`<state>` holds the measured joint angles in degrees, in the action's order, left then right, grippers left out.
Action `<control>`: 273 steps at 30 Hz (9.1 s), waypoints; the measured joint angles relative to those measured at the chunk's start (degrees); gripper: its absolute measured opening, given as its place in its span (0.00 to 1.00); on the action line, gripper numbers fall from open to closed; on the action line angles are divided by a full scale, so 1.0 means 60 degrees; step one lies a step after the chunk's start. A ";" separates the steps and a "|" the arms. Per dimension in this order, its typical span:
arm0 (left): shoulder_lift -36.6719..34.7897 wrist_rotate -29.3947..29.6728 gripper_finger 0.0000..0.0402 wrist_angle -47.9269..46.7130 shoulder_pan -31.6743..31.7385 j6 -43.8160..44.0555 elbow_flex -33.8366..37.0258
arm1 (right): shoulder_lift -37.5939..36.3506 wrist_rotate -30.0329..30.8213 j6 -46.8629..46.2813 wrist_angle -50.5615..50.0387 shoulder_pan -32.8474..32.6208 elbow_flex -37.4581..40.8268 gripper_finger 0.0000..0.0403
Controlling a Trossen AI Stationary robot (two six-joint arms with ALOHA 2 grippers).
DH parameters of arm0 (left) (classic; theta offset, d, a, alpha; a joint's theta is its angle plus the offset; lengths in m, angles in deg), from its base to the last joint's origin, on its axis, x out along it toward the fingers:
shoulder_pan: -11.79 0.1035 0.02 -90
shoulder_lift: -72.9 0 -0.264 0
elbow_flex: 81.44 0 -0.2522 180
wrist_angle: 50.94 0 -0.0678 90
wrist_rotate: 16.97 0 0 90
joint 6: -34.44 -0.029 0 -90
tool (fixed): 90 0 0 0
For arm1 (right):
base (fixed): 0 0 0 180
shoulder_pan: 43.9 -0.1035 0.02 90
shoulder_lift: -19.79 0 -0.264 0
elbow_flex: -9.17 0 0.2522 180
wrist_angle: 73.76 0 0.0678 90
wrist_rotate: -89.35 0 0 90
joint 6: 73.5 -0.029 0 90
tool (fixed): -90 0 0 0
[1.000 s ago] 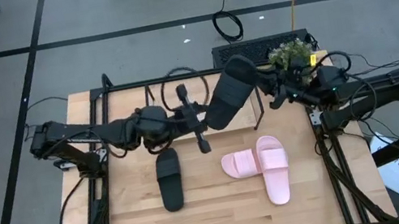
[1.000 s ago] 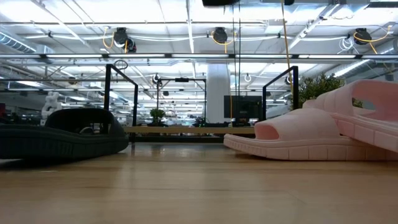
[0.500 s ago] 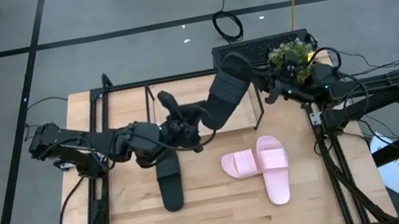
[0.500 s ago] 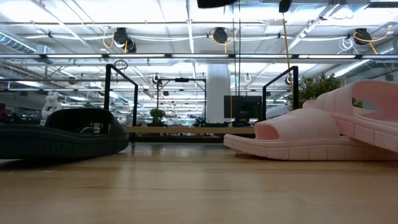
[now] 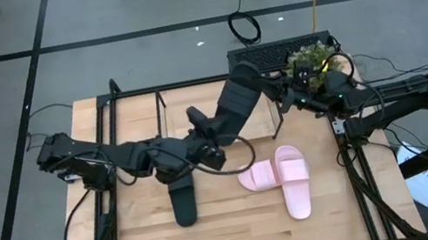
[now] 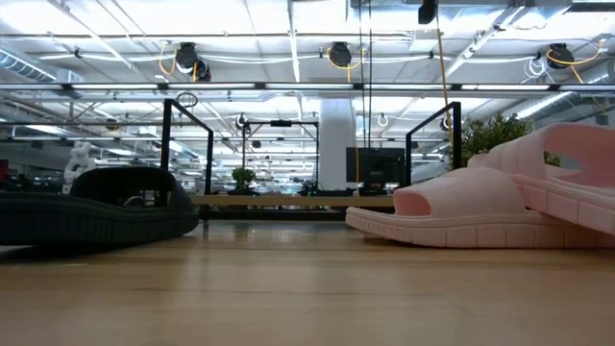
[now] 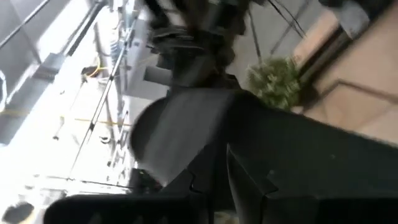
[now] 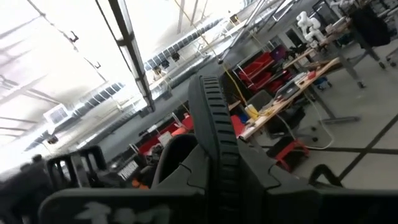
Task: Pick and place slides into the shelf
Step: Put the right black slide on the shelf
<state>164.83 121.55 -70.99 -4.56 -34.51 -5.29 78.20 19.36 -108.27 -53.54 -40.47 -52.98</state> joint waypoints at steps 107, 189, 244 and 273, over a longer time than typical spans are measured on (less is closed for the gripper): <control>0.0525 0.1167 0.41 0.1488 0.0895 -0.3425 -0.0018 | 0.1190 -0.1609 -0.1936 0.1153 0.0940 0.0000 0.08; 0.1242 0.0528 0.00 -0.5623 0.2570 1.0274 -0.0020 | 0.0903 -0.1355 -0.1059 0.2927 0.1122 0.0000 0.39; 0.4768 -0.1898 0.00 -0.1823 0.3973 0.9298 -0.1981 | -0.0580 -0.1635 -0.0298 0.4233 0.0969 0.0000 0.39; 0.5419 -0.0628 0.00 -0.3407 0.3953 0.8949 -0.1985 | -0.0609 -0.1337 0.0173 0.3778 0.0979 0.0000 0.39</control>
<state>197.35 117.78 -91.43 19.16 19.19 -17.20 74.55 11.33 -107.23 -30.88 -34.60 -52.98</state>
